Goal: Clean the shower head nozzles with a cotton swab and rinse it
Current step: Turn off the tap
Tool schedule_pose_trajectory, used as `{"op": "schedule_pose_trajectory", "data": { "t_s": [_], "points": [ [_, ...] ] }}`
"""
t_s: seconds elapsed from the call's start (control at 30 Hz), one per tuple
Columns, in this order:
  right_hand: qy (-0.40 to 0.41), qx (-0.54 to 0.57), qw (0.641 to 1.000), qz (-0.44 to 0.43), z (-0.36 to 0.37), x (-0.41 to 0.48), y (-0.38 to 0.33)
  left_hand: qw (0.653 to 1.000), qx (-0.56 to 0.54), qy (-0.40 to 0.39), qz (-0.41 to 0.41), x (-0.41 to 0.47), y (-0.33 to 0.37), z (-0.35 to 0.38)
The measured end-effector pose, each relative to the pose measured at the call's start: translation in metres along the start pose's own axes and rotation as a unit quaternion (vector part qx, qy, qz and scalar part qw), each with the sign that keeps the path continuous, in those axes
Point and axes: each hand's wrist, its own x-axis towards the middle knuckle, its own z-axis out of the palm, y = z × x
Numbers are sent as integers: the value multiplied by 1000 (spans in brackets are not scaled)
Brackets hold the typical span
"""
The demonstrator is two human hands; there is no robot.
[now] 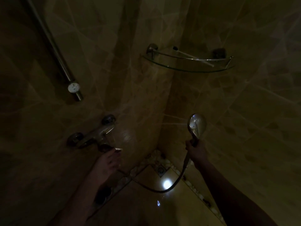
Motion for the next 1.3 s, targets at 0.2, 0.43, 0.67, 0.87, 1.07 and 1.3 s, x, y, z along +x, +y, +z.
{"op": "schedule_pose_trajectory", "data": {
  "t_s": [0.2,0.43,0.67,0.87,1.07,1.3],
  "points": [
    [14,2,1000,17,12,4,-11,1000,14,4,-12,16,7,-7],
    [17,10,1000,21,16,2,-33,999,-34,-2,-20,32,10,-4],
    [12,-36,999,-24,9,-9,-41,996,-83,-16,-32,43,-1,-5],
    [-20,-41,995,-92,-6,-20,-44,998,-22,7,-61,37,-14,9],
    [-92,42,986,-132,-29,-34,-68,996,77,-48,-7,13,-25,53],
    [-154,46,965,-208,-60,-43,-81,959,215,-149,108,-24,-29,112]
  ]
}}
